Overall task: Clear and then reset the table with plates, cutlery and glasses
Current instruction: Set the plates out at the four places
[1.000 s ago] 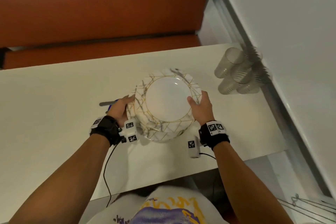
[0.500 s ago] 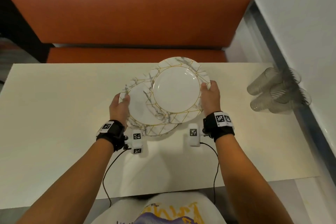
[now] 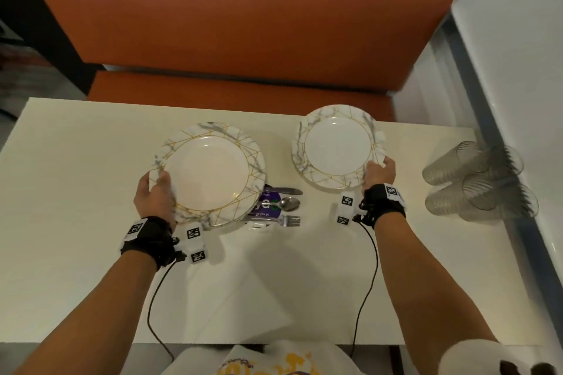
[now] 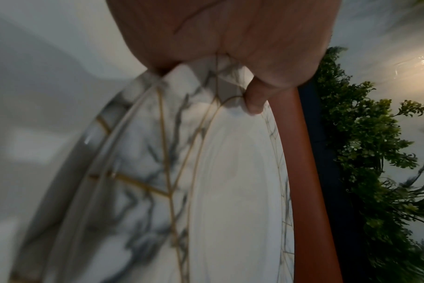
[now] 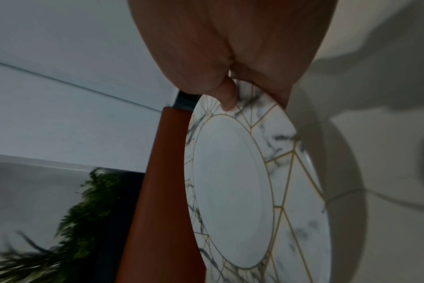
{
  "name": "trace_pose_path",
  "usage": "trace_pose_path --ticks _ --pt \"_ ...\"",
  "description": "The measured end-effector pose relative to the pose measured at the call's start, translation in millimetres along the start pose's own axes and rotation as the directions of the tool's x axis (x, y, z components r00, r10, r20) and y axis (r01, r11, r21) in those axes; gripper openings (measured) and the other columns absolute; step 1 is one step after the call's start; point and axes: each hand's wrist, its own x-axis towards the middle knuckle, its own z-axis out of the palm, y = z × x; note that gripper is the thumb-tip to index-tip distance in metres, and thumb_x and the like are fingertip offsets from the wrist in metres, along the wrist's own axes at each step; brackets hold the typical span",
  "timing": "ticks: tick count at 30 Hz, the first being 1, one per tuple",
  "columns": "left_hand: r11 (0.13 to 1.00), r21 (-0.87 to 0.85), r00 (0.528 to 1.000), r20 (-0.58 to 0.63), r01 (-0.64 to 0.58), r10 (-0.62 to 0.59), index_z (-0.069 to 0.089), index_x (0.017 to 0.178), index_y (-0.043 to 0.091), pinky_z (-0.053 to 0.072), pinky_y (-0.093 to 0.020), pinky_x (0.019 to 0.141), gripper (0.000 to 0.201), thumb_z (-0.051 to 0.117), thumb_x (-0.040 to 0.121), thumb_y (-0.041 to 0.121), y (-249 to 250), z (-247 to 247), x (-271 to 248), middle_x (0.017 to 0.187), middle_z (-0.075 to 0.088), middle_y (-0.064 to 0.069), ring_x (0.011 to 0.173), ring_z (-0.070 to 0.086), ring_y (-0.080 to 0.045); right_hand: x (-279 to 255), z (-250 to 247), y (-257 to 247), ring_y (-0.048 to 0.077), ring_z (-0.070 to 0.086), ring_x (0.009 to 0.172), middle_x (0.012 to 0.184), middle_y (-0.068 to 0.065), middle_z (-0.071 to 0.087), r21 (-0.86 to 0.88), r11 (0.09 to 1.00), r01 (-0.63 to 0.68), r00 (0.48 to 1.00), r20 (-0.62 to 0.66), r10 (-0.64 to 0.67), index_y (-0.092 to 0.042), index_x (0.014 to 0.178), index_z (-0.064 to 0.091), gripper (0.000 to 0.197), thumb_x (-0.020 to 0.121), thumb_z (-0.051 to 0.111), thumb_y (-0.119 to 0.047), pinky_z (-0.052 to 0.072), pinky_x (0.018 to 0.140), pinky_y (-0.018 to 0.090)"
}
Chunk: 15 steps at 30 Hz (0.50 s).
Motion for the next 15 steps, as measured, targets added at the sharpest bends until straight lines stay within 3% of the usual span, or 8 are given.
trace_pose_path --ticks 3,6,10,11,12,14,15 --pt "1.000 -0.016 1.000 -0.007 0.010 -0.010 0.052 0.148 0.021 0.055 -0.036 0.093 0.064 0.070 0.087 0.033 -7 3 -5 0.132 0.068 -0.008 0.103 0.064 -0.018 12 -6 14 0.029 0.065 0.098 0.121 0.009 0.066 -0.032 0.999 -0.037 0.999 -0.005 0.037 -0.029 0.130 0.052 0.047 0.087 0.051 -0.010 0.058 0.091 0.044" --pt "0.999 -0.018 1.000 -0.008 0.030 -0.030 0.050 0.150 0.022 0.054 -0.030 0.083 0.065 0.070 0.089 0.032 -18 8 -7 0.126 0.069 -0.005 0.103 0.066 -0.020 22 -13 26 0.025 0.061 0.085 0.112 0.007 0.064 -0.081 0.995 -0.060 0.998 0.021 0.062 -0.025 0.137 0.049 0.049 0.089 0.050 -0.011 0.054 0.075 0.035" --pt "0.999 -0.034 0.999 0.001 0.032 -0.032 0.044 0.155 0.021 0.050 -0.028 0.074 0.066 0.069 0.094 0.027 -26 16 -14 0.090 0.067 0.000 0.075 0.057 -0.013 33 -22 33 0.026 0.061 0.092 0.116 0.007 0.063 -0.188 0.981 -0.055 0.998 -0.003 0.055 -0.017 0.139 0.049 0.049 0.091 0.050 -0.010 0.047 0.074 0.032" --pt "0.999 -0.028 0.999 0.006 0.031 -0.031 0.045 0.154 0.022 0.051 -0.029 0.073 0.065 0.069 0.094 0.027 -26 18 -16 0.087 0.067 -0.002 0.073 0.056 -0.012 34 -24 33 0.029 0.063 0.097 0.118 0.007 0.062 -0.223 0.973 -0.058 0.998 -0.018 0.055 -0.014 0.138 0.050 0.047 0.091 0.050 -0.011 0.047 0.075 0.032" --pt "0.999 -0.021 0.999 0.010 0.035 -0.035 0.048 0.152 0.023 0.054 -0.032 0.080 0.064 0.070 0.092 0.030 -26 20 -18 0.097 0.072 -0.006 0.078 0.060 -0.013 37 -26 34 0.031 0.064 0.101 0.121 0.009 0.063 -0.265 0.962 -0.062 0.998 -0.030 0.056 -0.010 0.136 0.053 0.045 0.091 0.052 -0.012 0.047 0.076 0.032" --pt "0.999 -0.002 0.999 0.021 0.045 -0.045 0.053 0.147 0.027 0.053 -0.042 0.098 0.066 0.073 0.084 0.038 -26 24 -22 0.130 0.069 -0.014 0.111 0.067 -0.021 43 -29 37 0.033 0.067 0.104 0.122 0.013 0.067 -0.360 0.932 -0.047 0.999 -0.024 0.041 -0.005 0.128 0.060 0.042 0.088 0.057 -0.017 0.048 0.075 0.030" --pt "0.999 -0.002 0.999 0.023 0.043 -0.043 0.054 0.146 0.027 0.053 -0.041 0.100 0.068 0.074 0.082 0.039 -26 25 -24 0.135 0.067 -0.012 0.122 0.065 -0.025 46 -29 37 0.034 0.067 0.104 0.120 0.016 0.068 -0.403 0.915 -0.035 0.999 -0.014 0.032 -0.003 0.124 0.062 0.040 0.087 0.059 -0.019 0.048 0.074 0.029"
